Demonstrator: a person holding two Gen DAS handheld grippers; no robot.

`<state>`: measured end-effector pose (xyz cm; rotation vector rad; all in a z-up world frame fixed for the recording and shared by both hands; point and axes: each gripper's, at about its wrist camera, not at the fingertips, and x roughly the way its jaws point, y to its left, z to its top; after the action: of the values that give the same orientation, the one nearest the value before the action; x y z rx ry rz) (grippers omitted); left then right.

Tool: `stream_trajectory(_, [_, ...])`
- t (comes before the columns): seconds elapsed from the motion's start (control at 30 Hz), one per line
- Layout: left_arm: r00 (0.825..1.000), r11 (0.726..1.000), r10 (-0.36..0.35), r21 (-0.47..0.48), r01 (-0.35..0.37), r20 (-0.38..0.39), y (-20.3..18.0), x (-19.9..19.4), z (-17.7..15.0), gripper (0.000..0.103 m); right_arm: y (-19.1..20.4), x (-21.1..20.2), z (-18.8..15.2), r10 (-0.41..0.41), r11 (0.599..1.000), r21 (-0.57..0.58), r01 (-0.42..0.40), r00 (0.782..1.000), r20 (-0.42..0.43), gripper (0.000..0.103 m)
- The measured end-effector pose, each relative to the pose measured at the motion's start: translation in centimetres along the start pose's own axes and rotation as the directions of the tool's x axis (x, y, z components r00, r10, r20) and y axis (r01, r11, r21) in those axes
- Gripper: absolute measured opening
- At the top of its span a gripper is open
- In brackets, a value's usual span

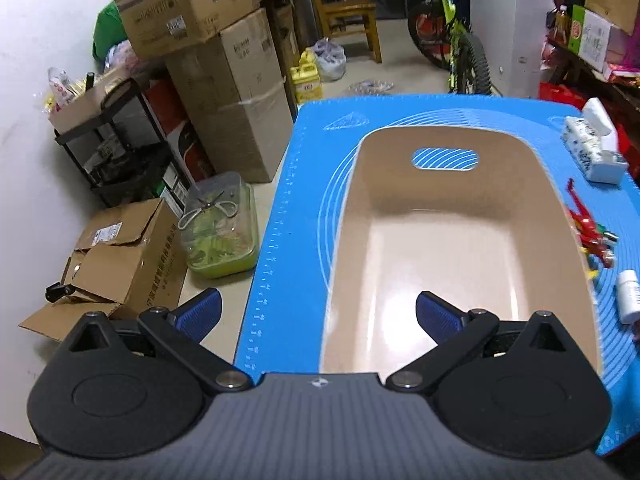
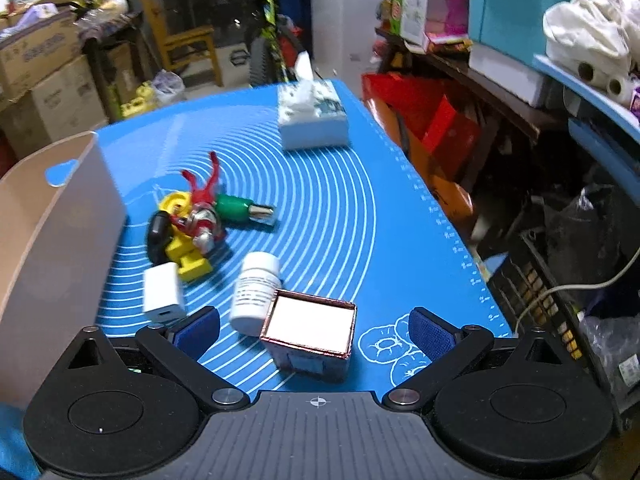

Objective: Organize rigid objects
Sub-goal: 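Grip the basket rim with the left tool while the right tool grasps the pink box, then carry the pink box into the basket and open the right tool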

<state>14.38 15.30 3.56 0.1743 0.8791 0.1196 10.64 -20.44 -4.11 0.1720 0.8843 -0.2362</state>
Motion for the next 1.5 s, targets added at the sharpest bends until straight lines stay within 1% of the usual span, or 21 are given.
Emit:
stream_trajectory(0.07, [1.000,1.000,-0.016,0.006,0.017,-0.021,0.3,1.2,0.1,0.102,0.1,0.8,0.1,-0.014,1.000,0.007,0.014,1.000,-0.020,0.098])
stream_trajectory(0.13, [0.998,0.999,-0.037,0.020,0.038,-0.051,0.3,2.4,0.0,0.095,0.2,1.4,0.1,-0.025,1.000,0.014,0.026,0.999,-0.038,0.096])
stream_trajectory(0.17, [0.997,0.999,-0.042,0.032,0.044,-0.068,0.3,2.9,-0.1,0.086,0.3,1.7,0.2,-0.029,0.999,0.016,0.030,0.999,-0.043,0.096])
stream_trajectory(0.23, [0.994,0.997,-0.054,0.045,0.058,-0.093,0.6,3.8,-0.1,0.085,0.6,2.2,0.2,-0.048,0.999,0.003,0.048,0.997,-0.055,0.095])
stream_trajectory(0.33, [0.991,0.996,-0.076,0.042,0.082,-0.114,0.8,4.6,-0.3,0.076,0.9,2.8,-0.1,-0.078,0.997,-0.029,0.076,0.994,-0.071,0.090])
stream_trajectory(0.37, [0.988,0.995,-0.088,0.041,0.094,-0.130,0.9,4.8,-0.4,0.071,1.0,3.1,-0.1,-0.083,0.996,-0.034,0.081,0.994,-0.077,0.089])
stream_trajectory(0.4, [0.985,0.994,-0.092,0.039,0.099,-0.148,0.9,5.1,-0.5,0.062,1.0,3.2,-0.1,-0.087,0.996,-0.037,0.085,0.993,-0.083,0.088])
stream_trajectory(0.43, [0.981,0.994,-0.092,0.041,0.100,-0.171,1.0,5.4,-0.6,0.056,1.1,3.4,-0.1,-0.088,0.996,-0.036,0.085,0.992,-0.087,0.087])
stream_trajectory(0.5, [0.975,0.994,-0.089,0.044,0.100,-0.204,1.1,6.1,-0.8,0.035,1.2,3.7,-0.1,-0.083,0.996,-0.031,0.081,0.992,-0.092,0.085])
stream_trajectory(0.53, [0.972,0.994,-0.093,0.042,0.104,-0.214,1.0,6.2,-0.8,0.032,1.2,3.7,0.0,-0.081,0.996,-0.030,0.079,0.993,-0.091,0.083])
stream_trajectory(0.57, [0.969,0.992,-0.110,0.031,0.120,-0.220,1.1,6.1,-0.9,0.027,1.3,3.8,0.0,-0.080,0.997,-0.029,0.078,0.993,-0.090,0.082])
stream_trajectory(0.67, [0.964,0.989,-0.141,0.008,0.146,-0.226,1.2,6.1,-0.7,0.017,1.4,4.1,0.0,-0.075,0.997,-0.025,0.073,0.993,-0.095,0.077])
stream_trajectory(0.7, [0.962,0.988,-0.152,-0.001,0.156,-0.227,1.2,6.1,-0.7,0.011,1.5,4.2,0.0,-0.069,0.997,-0.024,0.067,0.993,-0.091,0.070])
stream_trajectory(0.73, [0.959,0.985,-0.170,-0.012,0.172,-0.227,1.3,6.0,-0.7,0.008,1.6,4.3,0.1,-0.069,0.997,-0.027,0.067,0.993,-0.091,0.065])
stream_trajectory(0.77, [0.958,0.984,-0.177,-0.020,0.177,-0.226,1.3,6.0,-0.6,0.008,1.7,4.4,0.1,-0.074,0.997,-0.030,0.072,0.993,-0.089,0.062])
stream_trajectory(0.8, [0.958,0.984,-0.179,-0.025,0.178,-0.225,1.4,6.0,-0.6,0.008,1.7,4.5,0.1,-0.076,0.997,-0.030,0.074,0.993,-0.087,0.060])
stream_trajectory(0.87, [0.958,0.983,-0.183,-0.032,0.180,-0.223,1.4,5.9,-0.5,0.008,1.5,4.5,0.1,-0.068,0.998,-0.020,0.067,0.994,-0.084,0.060])
stream_trajectory(0.97, [0.960,0.985,-0.174,-0.020,0.174,-0.217,1.2,5.9,-0.5,0.008,1.3,4.1,0.1,-0.064,0.998,-0.007,0.063,0.995,-0.075,0.060])
stream_trajectory(1.17, [0.964,0.986,-0.168,-0.019,0.167,-0.208,1.3,5.9,-0.5,0.008,1.0,2.5,0.3,-0.093,0.996,0.013,0.094,0.995,-0.031,0.060])
stream_trajectory(1.33, [0.963,0.985,-0.171,-0.026,0.170,-0.207,1.3,6.0,-0.5,0.008,1.7,-0.6,1.1,-0.097,0.995,0.005,0.097,0.992,0.075,0.060])
stream_trajectory(1.5, [0.964,0.986,-0.168,-0.023,0.167,-0.207,1.4,6.0,-0.6,0.009,3.1,-4.0,2.9,-0.035,0.999,0.005,0.034,0.982,0.184,0.060])
